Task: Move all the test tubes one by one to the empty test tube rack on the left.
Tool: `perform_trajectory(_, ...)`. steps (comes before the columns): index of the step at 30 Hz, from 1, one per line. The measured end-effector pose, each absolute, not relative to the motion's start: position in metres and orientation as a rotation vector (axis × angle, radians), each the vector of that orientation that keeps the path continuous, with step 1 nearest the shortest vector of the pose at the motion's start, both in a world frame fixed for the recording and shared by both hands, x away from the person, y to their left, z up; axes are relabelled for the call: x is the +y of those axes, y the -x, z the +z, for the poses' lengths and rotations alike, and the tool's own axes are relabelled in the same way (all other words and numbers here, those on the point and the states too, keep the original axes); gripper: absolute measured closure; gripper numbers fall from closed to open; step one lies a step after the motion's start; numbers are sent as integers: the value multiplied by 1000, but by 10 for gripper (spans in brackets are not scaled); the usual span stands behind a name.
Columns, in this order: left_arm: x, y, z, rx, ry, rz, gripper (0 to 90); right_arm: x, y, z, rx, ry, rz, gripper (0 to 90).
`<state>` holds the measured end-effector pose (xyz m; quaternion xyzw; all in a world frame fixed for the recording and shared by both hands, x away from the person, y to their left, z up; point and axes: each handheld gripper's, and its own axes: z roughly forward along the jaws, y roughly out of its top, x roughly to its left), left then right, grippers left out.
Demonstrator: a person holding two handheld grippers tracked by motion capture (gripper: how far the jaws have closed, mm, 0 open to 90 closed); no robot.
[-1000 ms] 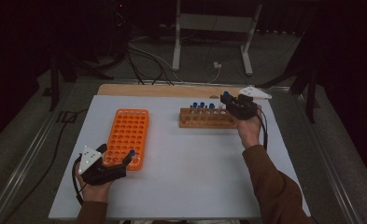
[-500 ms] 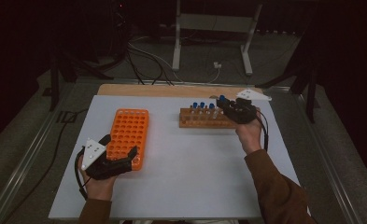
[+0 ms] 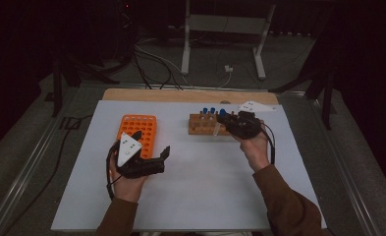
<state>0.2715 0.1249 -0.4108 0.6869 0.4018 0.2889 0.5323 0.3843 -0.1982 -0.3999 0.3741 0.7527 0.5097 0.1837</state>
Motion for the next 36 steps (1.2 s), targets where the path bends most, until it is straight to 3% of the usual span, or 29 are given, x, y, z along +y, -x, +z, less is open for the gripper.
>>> perform_trajectory(14,89,-285,-416,962,-1687,665,20,-175,-367,-394,2217,-984,1520,768)
perform_trajectory(25,64,-297,-422,922,-1776,612,89,-156,-356,-392,2281,-925,1593,767)
perform_trajectory(31,53,-304,-428,903,-1784,577,200,-146,-353,-396,2316,-911,1603,767)
perform_trajectory(36,52,-306,-429,876,-1790,552,500,-138,-349,-396,2346,-883,1622,766)
